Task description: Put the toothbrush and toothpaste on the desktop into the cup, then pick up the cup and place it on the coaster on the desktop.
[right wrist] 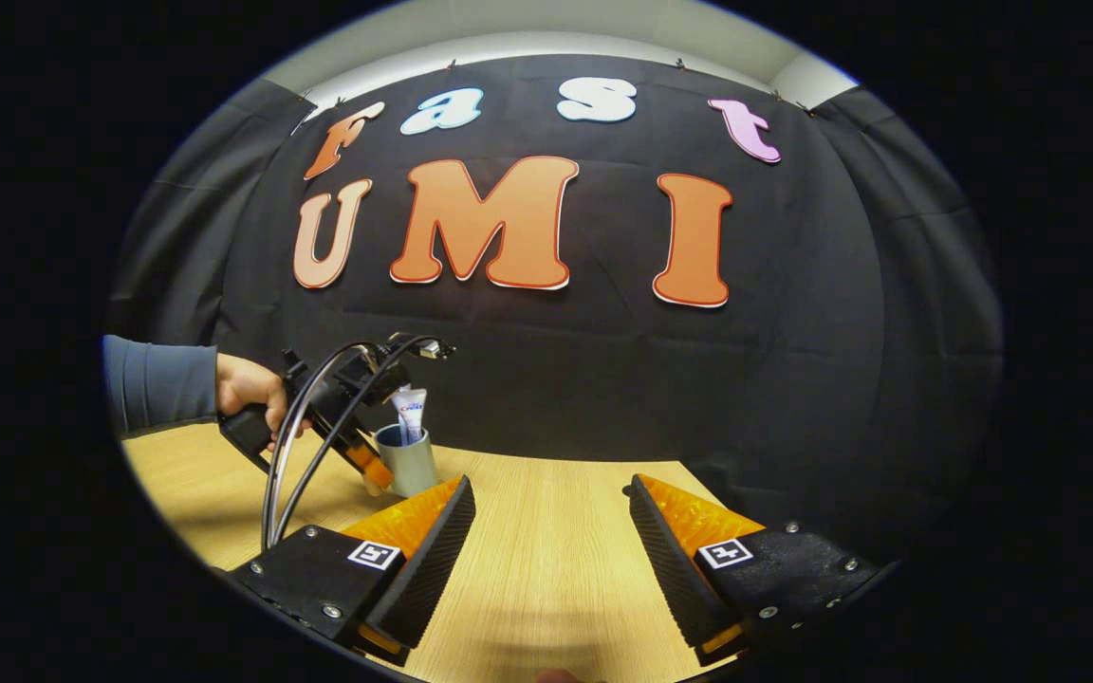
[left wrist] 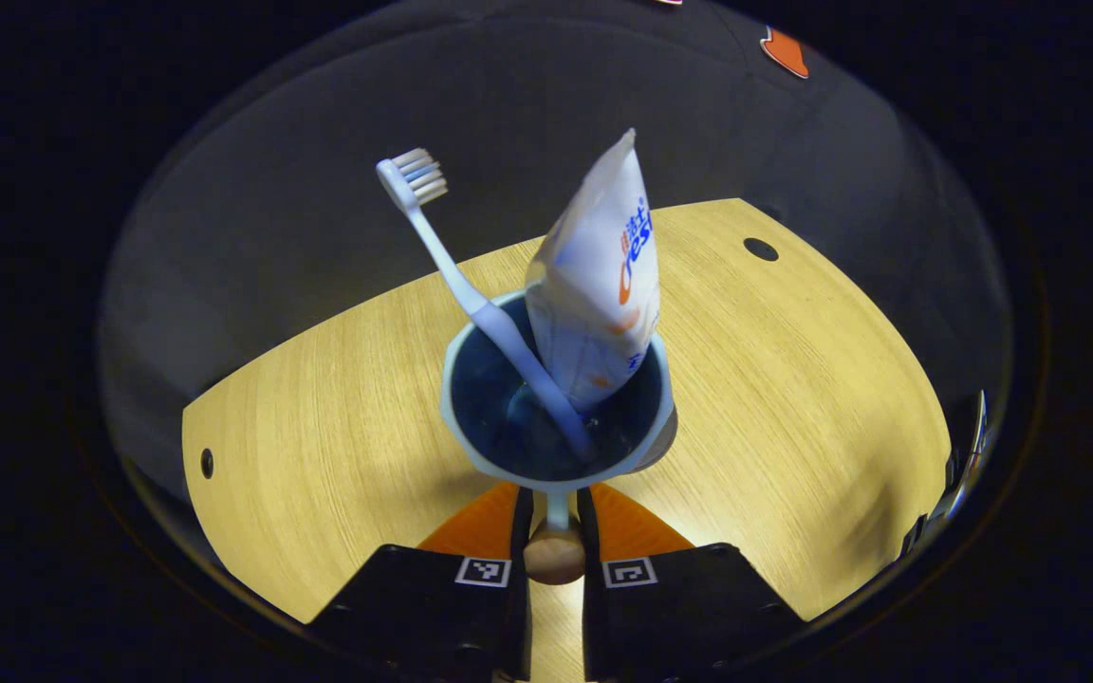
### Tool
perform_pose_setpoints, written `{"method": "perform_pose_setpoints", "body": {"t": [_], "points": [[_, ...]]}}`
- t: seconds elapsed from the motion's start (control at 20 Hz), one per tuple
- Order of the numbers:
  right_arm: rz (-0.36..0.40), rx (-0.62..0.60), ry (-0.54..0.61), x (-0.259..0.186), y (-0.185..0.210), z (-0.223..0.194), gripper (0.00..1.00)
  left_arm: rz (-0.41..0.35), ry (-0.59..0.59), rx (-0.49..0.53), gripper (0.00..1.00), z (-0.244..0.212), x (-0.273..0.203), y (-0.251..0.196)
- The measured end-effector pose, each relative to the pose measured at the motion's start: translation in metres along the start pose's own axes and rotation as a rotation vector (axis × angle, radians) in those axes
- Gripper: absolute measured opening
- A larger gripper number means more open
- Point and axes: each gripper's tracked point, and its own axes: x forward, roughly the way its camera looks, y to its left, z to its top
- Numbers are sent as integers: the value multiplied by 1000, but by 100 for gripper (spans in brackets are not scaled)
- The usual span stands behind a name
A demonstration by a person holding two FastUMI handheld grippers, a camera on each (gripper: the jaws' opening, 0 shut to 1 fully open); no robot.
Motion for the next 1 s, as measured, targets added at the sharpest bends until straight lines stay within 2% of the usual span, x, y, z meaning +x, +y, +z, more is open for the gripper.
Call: {"method": "perform_pose_setpoints", "body": {"t": [0.3,0.4,0.45,0.5,0.6,0.65,0.7,0.75,1.0], "points": [[-11,-23,14,-5,0,-5,98,-43,71,-16,21,6,9,12],[-11,-24,12,-5,0,-5,98,-51,43,-22,25,15,6,20],[-11,-23,16,-4,0,-6,98,-34,13,-22,29,21,0,30],[-13,-21,20,-5,0,-6,98,-28,-3,-17,41,25,-8,38],[-8,-18,18,-6,4,-3,98,-11,-56,0,80,25,-26,53],[-6,-19,12,-6,6,0,98,-2,-94,-4,92,24,-35,63],[-5,-20,7,-5,10,4,98,0,-136,-6,93,24,-40,62],[-4,-21,8,-3,12,7,98,3,-177,-13,99,25,-40,63],[-19,-59,-16,0,32,39,98,85,-422,-109,98,24,-94,84]]}}
